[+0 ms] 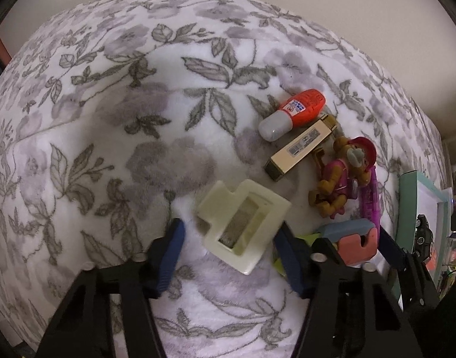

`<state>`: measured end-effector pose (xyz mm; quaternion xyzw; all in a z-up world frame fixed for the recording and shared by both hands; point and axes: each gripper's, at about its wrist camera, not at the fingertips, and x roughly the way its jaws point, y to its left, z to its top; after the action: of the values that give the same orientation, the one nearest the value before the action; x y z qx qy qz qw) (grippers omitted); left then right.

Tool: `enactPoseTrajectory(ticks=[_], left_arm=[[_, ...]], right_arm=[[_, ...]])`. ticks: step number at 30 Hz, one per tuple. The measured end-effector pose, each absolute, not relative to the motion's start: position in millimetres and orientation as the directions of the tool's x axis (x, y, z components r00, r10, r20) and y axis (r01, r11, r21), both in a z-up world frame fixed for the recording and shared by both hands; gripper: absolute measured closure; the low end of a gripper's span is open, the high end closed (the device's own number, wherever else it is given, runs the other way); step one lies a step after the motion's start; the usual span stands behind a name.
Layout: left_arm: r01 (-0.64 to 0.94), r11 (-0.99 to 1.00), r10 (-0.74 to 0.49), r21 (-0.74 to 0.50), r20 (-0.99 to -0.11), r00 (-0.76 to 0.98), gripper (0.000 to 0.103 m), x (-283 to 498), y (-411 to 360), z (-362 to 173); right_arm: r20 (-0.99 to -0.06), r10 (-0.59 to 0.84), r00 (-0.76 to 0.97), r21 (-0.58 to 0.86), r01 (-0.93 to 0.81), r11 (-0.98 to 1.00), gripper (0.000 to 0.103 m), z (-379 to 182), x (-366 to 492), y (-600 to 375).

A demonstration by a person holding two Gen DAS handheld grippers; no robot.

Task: Organize rigid objects
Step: 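Grasp the cream plastic clip with the left tool while the right tool grasps the pink knife and purple lighter, then carry the clip, pink knife and lighter into the tray and open both tools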

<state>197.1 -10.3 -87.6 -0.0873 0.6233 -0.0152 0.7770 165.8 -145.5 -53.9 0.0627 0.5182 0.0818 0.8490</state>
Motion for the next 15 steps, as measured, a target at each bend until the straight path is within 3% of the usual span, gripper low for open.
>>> enactPoseTrajectory(ticks=[1,15], left_arm=[[-0.092,0.984,-0.129,-0.153,-0.965,0.226,0.055,195.8,-10.7,-86.8],[-0.152,0.974,-0.115,-0.166,-0.948,0.298,0.055,196.8,20.6,-56.2]], right_arm=[[-0.87,0.205,0.448,0.193,-0.072,0.979,0.019,-53.9,165.6,-145.7],[-0.868,0.24,0.434,0.242,-0.053,0.969,0.019,-47.6,166.5,-152.4]])
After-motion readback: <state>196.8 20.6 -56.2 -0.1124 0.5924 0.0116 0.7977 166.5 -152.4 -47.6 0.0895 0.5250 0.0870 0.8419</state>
